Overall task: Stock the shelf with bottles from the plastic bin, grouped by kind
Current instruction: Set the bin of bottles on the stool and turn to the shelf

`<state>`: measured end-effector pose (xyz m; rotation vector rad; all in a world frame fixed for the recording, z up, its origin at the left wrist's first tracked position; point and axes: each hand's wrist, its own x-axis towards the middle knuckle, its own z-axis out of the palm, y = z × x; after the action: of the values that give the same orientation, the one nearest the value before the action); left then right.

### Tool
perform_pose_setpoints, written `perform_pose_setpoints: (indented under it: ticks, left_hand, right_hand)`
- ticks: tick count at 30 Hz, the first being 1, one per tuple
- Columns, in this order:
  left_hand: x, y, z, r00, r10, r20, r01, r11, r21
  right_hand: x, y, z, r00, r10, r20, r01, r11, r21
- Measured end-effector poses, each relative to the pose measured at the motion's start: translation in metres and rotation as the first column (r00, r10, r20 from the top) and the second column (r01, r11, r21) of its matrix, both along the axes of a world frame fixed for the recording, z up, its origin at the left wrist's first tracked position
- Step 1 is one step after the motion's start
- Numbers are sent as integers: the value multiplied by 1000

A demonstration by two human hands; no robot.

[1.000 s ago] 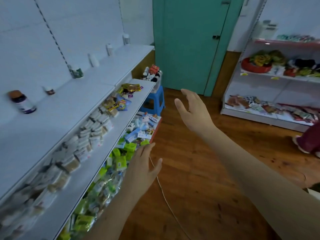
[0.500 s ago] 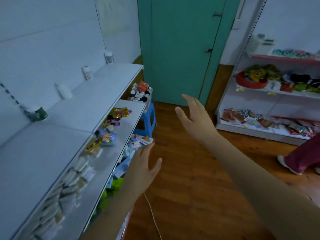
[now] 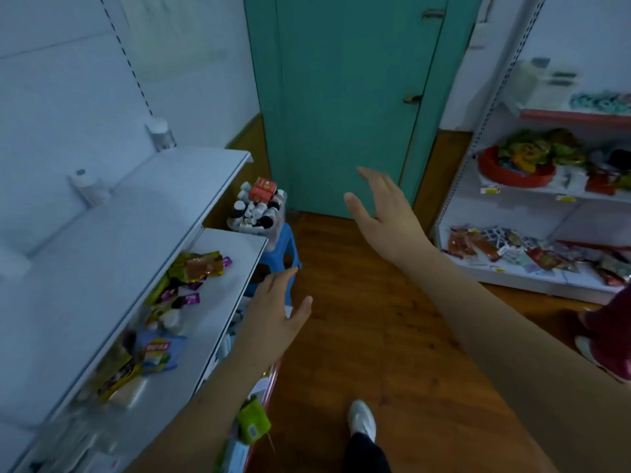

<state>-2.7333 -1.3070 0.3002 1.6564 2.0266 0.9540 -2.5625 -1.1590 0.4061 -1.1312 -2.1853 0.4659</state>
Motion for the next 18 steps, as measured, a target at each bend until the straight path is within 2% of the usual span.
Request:
perform_pose_setpoints:
  ticks: [10,18]
  left_hand:
    - [-8,229,9,993,120,16,-120,993,-14]
    - [-49,342,-17,983,182,4,-181,982,-61]
  right_hand:
    - [-26,251,5,991,131,-21,-132,989,-63]
    - [-89,379,-17,976,214,-32,-217,969,-117]
